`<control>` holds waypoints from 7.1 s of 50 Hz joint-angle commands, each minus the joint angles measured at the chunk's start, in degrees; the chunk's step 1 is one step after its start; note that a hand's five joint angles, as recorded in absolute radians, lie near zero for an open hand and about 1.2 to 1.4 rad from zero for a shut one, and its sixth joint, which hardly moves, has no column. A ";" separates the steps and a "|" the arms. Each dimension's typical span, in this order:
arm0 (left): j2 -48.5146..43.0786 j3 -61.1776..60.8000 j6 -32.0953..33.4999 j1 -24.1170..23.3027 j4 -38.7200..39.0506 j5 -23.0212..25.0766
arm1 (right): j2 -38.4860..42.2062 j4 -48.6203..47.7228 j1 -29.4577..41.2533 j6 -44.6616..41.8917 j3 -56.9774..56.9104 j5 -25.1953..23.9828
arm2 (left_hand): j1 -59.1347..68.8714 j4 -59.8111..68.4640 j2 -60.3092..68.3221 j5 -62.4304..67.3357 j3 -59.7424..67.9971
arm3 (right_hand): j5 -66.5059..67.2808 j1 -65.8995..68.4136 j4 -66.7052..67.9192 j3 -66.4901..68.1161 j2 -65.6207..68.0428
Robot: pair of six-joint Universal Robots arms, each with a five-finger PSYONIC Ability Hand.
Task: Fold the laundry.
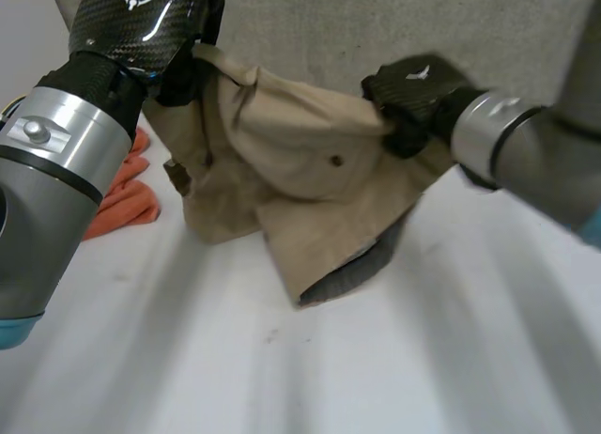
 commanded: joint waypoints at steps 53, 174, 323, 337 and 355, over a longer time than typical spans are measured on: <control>-31.73 -2.32 9.28 1.04 26.07 0.14 | 17.60 -20.80 0.76 -20.64 1.36 13.48 | 15.24 11.18 11.37 13.78 11.58 | 13.50 23.45 11.96 12.41 12.96; -47.82 19.39 13.41 9.56 -8.48 11.65 | -6.66 -23.44 -3.02 -26.17 55.60 9.61 | 15.24 11.18 11.37 13.78 11.58 | 13.50 23.45 11.96 12.41 12.96; -41.85 10.78 16.22 9.47 -10.42 -8.56 | -6.13 -24.23 -3.02 -26.17 56.48 9.70 | 15.24 11.18 11.37 13.78 11.58 | 13.50 23.45 11.96 12.41 12.96; -40.00 8.14 15.52 8.77 -10.86 -15.60 | -6.22 -24.23 -3.11 -26.09 56.65 9.79 | 12.77 8.70 8.89 11.30 9.10 | 13.50 23.45 11.96 12.41 12.96; -34.63 9.98 9.11 9.73 -8.48 -1.64 | -6.22 -24.23 -3.02 -26.09 56.74 9.79 | -24.28 -28.34 -28.15 -25.74 -27.94 | 13.50 23.45 11.96 12.41 12.96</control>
